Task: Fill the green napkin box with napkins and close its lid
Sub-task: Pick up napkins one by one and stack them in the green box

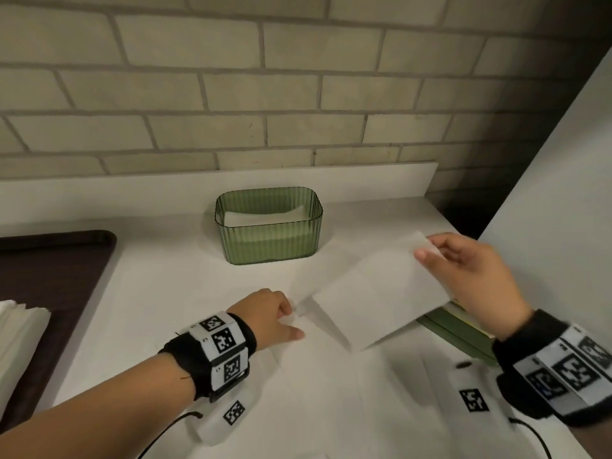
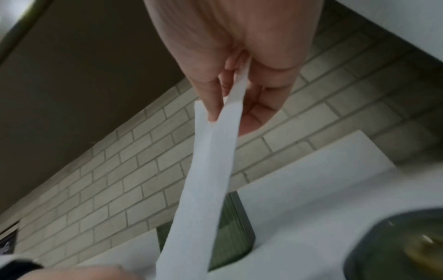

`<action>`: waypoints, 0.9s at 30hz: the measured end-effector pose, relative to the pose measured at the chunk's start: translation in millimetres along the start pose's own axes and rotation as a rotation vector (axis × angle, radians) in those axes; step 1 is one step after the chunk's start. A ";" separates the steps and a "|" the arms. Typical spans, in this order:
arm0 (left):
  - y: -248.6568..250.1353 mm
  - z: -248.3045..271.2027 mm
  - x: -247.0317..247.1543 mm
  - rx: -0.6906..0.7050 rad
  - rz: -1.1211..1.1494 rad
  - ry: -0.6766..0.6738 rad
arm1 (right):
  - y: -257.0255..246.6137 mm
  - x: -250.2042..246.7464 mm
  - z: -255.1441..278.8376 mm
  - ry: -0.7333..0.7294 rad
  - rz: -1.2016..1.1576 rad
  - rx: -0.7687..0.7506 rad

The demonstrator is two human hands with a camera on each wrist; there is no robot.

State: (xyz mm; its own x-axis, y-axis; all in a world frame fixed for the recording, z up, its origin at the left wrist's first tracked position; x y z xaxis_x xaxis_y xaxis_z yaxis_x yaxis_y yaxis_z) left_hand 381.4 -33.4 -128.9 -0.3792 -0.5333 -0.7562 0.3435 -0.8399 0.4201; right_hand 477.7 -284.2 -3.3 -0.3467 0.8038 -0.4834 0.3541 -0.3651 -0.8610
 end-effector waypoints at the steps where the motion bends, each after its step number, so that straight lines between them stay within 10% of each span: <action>1: 4.2 1.1 0.1 0.004 -0.015 0.001 | -9.0 -2.1 -6.3 0.006 0.042 -0.030; 9: 34.3 4.6 3.7 0.061 -0.242 0.025 | -82.1 20.1 -73.6 0.005 0.344 -0.233; 18: 48.7 9.1 9.8 0.159 -0.282 -0.001 | -79.4 78.4 -169.4 -0.065 -0.340 0.109; 27: 48.2 18.6 3.4 0.130 -0.285 0.016 | -33.7 149.3 -209.6 -0.068 -0.087 0.279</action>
State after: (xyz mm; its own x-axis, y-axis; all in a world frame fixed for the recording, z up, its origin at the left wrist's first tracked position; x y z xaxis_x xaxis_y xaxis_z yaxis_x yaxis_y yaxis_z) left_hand 380.7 -77.5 -101.9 -0.4305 -0.2742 -0.8599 0.1123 -0.9616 0.2504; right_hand 596.0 -53.5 -13.3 -0.4260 0.8079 -0.4072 0.0717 -0.4185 -0.9054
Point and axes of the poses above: each hand's wrist, its own z-axis away from the middle knuckle, its own x-axis out of the palm, y = z × x, the point moved 9 cm from there along -z, towards the middle knuckle, and after that the axes turned 10 degrees about -y, right-handed, at the moved point
